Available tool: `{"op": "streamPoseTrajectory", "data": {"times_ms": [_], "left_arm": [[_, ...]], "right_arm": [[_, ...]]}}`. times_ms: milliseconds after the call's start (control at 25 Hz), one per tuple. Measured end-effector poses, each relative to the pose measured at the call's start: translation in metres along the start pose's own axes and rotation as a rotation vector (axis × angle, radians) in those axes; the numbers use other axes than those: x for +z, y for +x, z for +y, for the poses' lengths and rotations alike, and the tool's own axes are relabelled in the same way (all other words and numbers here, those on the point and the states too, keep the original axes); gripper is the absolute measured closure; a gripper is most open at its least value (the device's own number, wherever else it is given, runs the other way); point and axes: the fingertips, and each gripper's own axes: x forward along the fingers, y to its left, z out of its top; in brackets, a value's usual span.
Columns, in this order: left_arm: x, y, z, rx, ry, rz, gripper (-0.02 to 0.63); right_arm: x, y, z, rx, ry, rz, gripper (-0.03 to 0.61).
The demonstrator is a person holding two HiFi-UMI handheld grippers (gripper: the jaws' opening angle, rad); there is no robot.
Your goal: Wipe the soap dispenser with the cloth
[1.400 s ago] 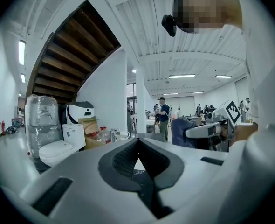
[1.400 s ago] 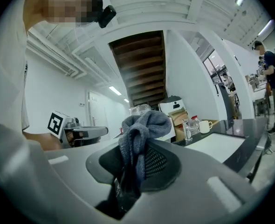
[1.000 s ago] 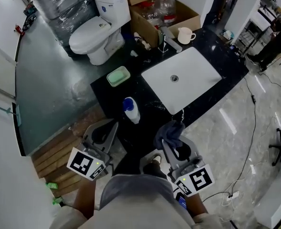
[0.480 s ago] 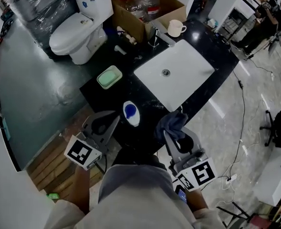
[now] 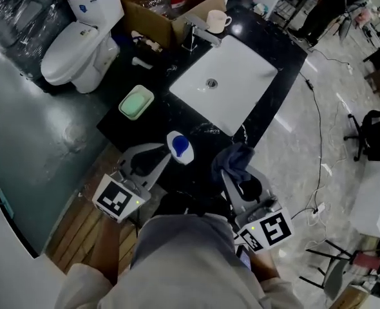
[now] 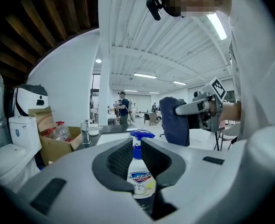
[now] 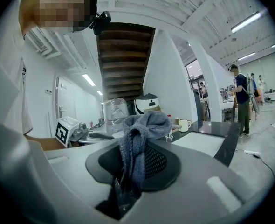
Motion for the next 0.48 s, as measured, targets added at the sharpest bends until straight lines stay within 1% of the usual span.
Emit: {"op": "streamPoseTrajectory", "data": {"times_ms": [80,280,480], "left_arm": [[-0.006,0.006,-0.001,-0.038,-0.003,0.0,0.515],[-0.008,0.017,0.0,-0.087,0.03,0.014,0.489],[-0.009,0.031,0.001,-0.103,0.093,0.004,0.472]], "right_arm": [[-0.004,-0.002,0.002,-0.026,0.01,0.006,0.505],[-0.013,-0.005,0.001,-0.067,0.022,0.027,0.504],[-0.018,0.006,0.001,-0.051,0.01,0.042,0.505]]}}
